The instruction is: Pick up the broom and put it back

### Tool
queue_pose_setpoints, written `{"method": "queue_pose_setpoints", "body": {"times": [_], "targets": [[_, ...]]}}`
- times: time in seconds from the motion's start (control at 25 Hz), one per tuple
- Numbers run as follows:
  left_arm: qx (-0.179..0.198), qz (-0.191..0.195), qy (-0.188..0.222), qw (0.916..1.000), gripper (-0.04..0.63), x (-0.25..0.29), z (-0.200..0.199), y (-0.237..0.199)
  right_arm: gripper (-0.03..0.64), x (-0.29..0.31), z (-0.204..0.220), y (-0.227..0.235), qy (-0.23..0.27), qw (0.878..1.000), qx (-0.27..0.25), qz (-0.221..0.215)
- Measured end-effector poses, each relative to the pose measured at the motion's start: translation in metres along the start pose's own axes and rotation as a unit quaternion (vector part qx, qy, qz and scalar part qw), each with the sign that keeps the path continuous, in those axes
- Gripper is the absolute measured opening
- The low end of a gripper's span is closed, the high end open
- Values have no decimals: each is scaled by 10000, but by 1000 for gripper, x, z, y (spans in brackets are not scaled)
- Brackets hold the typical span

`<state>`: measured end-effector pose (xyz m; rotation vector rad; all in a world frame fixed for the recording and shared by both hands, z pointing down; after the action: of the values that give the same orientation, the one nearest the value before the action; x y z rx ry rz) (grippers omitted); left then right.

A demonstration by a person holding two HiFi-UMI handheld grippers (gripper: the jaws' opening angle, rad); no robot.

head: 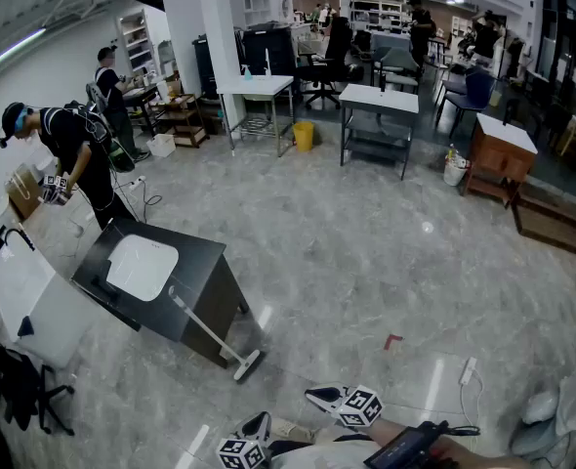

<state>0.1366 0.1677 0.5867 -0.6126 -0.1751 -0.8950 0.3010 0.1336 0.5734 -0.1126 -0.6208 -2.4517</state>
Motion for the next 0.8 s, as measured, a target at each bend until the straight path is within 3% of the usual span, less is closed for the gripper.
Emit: {"method": "queue_pose_setpoints", "body": {"times": [0.2, 0.48, 0.8], "targets": [[61, 29, 31, 10000, 12, -12, 0, 15, 15, -13, 12, -9, 77, 9999, -41, -80], [59, -332, -38, 9994, 12, -40, 5, 5, 15, -1, 5, -22, 321, 9991, -124, -233], [313, -137, -148, 9993, 12, -29, -4, 14, 15, -2, 24, -19, 205, 9996, 153, -105]]}}
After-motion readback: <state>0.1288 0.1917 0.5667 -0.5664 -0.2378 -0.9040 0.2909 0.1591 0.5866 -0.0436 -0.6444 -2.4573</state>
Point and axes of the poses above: the fingertips, and each gripper's own axes: x forward along the fingers, y to its right, z out of its underside, the point moved 3 cm from there along -x, backward along the fingers, and after that the axes turned 7 degrees about y, right-handed, at the moved point
